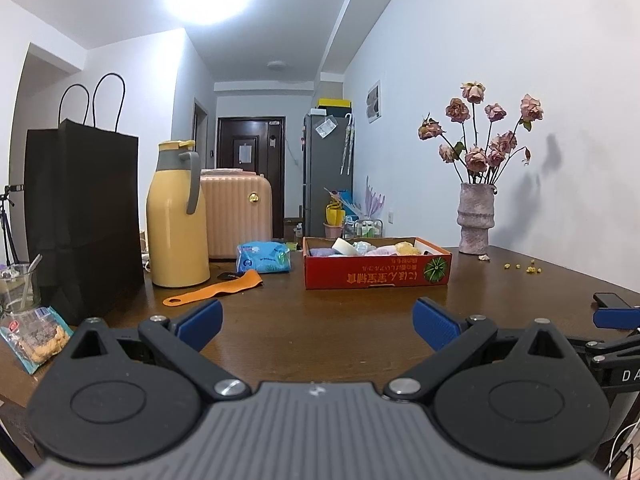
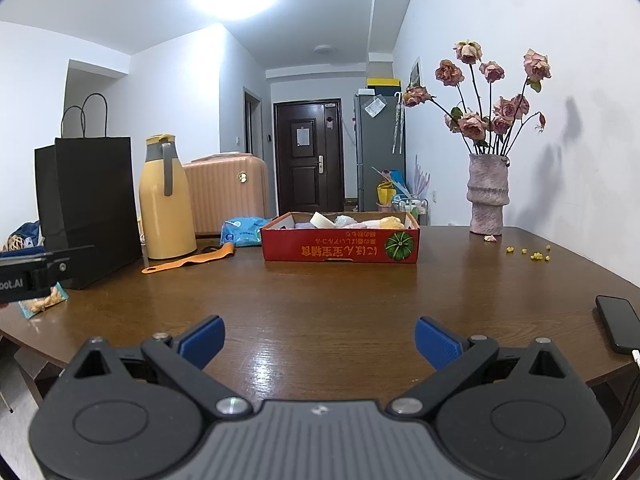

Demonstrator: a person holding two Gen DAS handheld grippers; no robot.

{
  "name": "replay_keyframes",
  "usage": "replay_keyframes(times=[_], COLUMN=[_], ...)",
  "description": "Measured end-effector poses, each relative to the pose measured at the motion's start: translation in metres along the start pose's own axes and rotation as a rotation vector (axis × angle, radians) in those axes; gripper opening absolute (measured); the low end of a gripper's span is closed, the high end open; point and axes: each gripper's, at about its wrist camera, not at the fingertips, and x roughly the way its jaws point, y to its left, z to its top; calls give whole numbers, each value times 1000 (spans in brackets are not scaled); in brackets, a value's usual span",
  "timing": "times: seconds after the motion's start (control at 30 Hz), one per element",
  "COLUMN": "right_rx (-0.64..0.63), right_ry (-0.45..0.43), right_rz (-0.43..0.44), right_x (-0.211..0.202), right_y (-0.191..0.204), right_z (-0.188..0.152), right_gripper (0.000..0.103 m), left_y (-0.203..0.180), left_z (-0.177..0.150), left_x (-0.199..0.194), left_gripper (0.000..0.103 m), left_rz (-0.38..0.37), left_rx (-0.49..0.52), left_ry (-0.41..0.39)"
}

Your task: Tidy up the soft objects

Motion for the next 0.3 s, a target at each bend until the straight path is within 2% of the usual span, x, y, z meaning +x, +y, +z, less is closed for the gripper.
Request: replay_keyframes(times=[0.3], right_rx=[-2], right_ry=[4], right_rz=[6], right_x=[1], right_y=[4], right_z=[-1], right_gripper=[102], left_y=[2], left_z=[-2], left_x=[4], left_gripper=[103], left_rz=[-11], left_rx=[-22], left_ry=[29])
